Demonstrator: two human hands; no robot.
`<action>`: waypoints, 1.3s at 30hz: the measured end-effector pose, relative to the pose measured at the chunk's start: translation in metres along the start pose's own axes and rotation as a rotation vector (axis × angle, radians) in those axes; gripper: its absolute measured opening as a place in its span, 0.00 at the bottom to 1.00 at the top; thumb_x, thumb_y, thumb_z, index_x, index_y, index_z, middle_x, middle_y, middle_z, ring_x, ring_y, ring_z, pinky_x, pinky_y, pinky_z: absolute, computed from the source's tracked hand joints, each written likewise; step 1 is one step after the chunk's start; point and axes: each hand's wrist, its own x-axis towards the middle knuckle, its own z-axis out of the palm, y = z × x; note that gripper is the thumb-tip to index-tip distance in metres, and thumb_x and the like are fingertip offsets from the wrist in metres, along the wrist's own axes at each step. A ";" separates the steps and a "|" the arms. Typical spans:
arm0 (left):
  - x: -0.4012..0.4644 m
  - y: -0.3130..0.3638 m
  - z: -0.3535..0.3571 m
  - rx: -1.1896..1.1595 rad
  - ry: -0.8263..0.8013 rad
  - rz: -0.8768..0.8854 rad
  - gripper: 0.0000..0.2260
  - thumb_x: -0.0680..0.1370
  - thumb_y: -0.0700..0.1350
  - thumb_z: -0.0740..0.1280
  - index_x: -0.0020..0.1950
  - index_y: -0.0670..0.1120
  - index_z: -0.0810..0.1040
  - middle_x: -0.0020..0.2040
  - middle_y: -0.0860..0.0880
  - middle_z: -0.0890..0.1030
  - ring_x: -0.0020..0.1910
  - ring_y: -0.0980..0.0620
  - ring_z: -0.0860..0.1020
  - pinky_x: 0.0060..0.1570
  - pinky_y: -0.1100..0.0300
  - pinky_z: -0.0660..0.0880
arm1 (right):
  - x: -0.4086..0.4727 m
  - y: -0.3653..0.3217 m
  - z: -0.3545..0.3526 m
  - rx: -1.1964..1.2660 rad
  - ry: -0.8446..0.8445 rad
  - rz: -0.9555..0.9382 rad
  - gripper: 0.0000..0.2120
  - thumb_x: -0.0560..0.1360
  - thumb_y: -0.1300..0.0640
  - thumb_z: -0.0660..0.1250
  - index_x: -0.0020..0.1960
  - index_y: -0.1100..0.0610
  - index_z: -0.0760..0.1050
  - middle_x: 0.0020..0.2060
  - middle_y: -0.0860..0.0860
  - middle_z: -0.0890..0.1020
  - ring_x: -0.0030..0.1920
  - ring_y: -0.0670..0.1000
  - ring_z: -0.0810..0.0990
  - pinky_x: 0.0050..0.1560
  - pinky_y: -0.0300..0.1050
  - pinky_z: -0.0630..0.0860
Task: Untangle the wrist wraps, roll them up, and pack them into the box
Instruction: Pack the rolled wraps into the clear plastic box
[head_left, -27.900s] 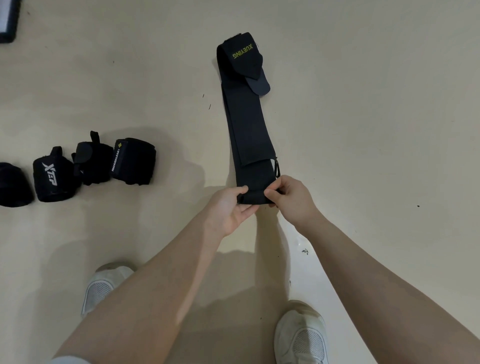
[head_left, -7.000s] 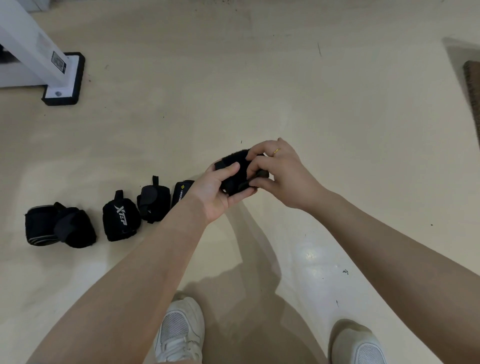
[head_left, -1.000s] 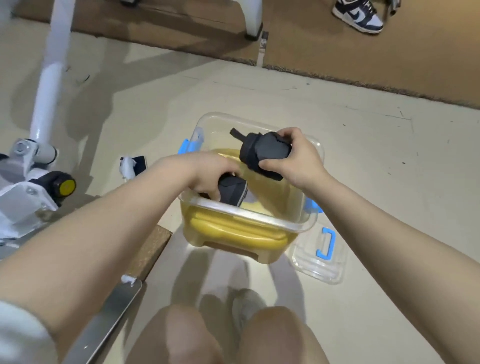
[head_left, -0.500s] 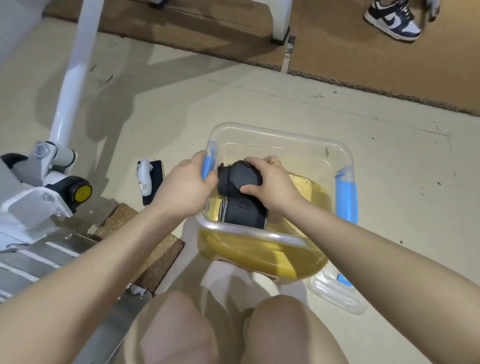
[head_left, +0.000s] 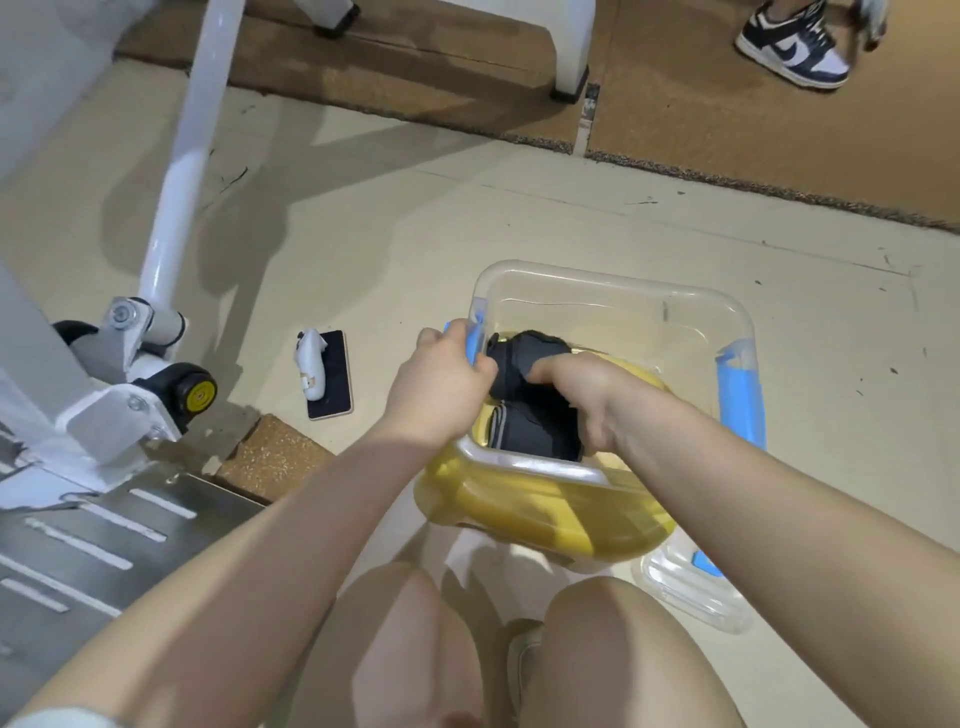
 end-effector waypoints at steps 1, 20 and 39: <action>0.000 0.005 0.006 0.000 -0.001 0.015 0.20 0.79 0.47 0.56 0.72 0.50 0.63 0.63 0.43 0.69 0.56 0.40 0.74 0.48 0.59 0.64 | -0.003 0.001 -0.004 0.081 -0.008 0.042 0.27 0.72 0.57 0.64 0.70 0.59 0.64 0.62 0.57 0.72 0.61 0.60 0.72 0.62 0.53 0.70; -0.105 -0.024 -0.075 0.144 -0.372 -0.056 0.30 0.79 0.49 0.62 0.78 0.51 0.51 0.77 0.48 0.52 0.75 0.45 0.56 0.69 0.52 0.60 | -0.127 -0.031 -0.010 -0.759 0.161 -0.710 0.18 0.71 0.68 0.57 0.60 0.61 0.72 0.66 0.55 0.67 0.56 0.58 0.75 0.58 0.48 0.72; -0.776 -0.255 -0.140 -0.641 0.312 -1.044 0.18 0.80 0.45 0.60 0.70 0.47 0.68 0.55 0.49 0.77 0.51 0.48 0.77 0.44 0.61 0.70 | -0.551 0.243 0.335 -1.440 -0.995 -1.006 0.18 0.74 0.69 0.57 0.59 0.60 0.77 0.61 0.56 0.74 0.59 0.55 0.75 0.55 0.33 0.63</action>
